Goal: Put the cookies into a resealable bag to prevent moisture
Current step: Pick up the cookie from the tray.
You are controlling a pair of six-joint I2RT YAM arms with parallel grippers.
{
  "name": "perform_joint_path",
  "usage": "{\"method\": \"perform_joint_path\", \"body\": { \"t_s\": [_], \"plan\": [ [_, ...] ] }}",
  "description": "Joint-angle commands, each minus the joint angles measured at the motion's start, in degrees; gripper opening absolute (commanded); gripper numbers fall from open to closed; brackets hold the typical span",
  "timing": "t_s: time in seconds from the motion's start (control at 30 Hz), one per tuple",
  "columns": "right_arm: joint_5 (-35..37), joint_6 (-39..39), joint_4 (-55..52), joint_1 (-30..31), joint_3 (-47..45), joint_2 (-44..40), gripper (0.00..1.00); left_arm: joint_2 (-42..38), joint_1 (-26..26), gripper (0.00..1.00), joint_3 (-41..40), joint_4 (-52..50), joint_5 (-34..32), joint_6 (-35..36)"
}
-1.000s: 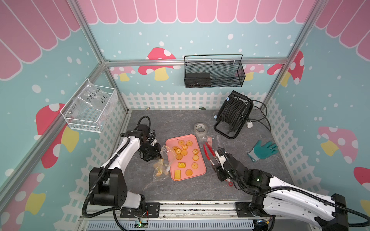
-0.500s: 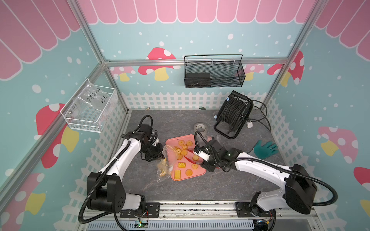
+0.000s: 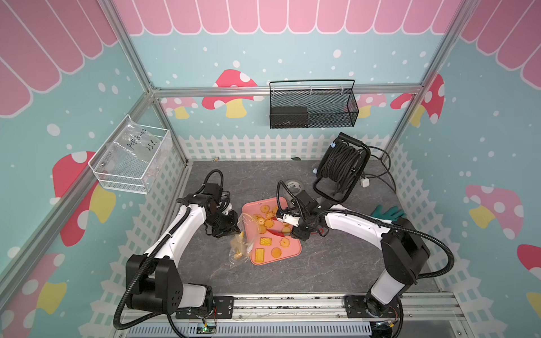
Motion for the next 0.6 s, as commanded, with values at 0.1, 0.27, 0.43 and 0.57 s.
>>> {"method": "perform_joint_path", "body": {
  "t_s": [0.1,0.27,0.43,0.57],
  "plan": [
    [0.4,-2.4,-1.6,-0.8,4.1,3.2,0.65,-1.1,-0.6,0.00,-0.3,0.7,0.6,-0.3],
    [-2.1,-2.4,-2.4,-0.9,5.7,4.8,0.63,-1.2,-1.1,0.01,-0.3,1.1,0.6,-0.8],
    [-3.1,-3.0,-3.5,-0.9,7.0,6.2,0.60,-0.8,-1.4,0.00,0.0,1.3,0.5,-0.9],
    [-3.2,-2.8,-4.0,-0.9,7.6,5.9,0.57,-1.4,-1.7,0.00,-0.5,2.2,-0.4,-1.4]
  ]
}}
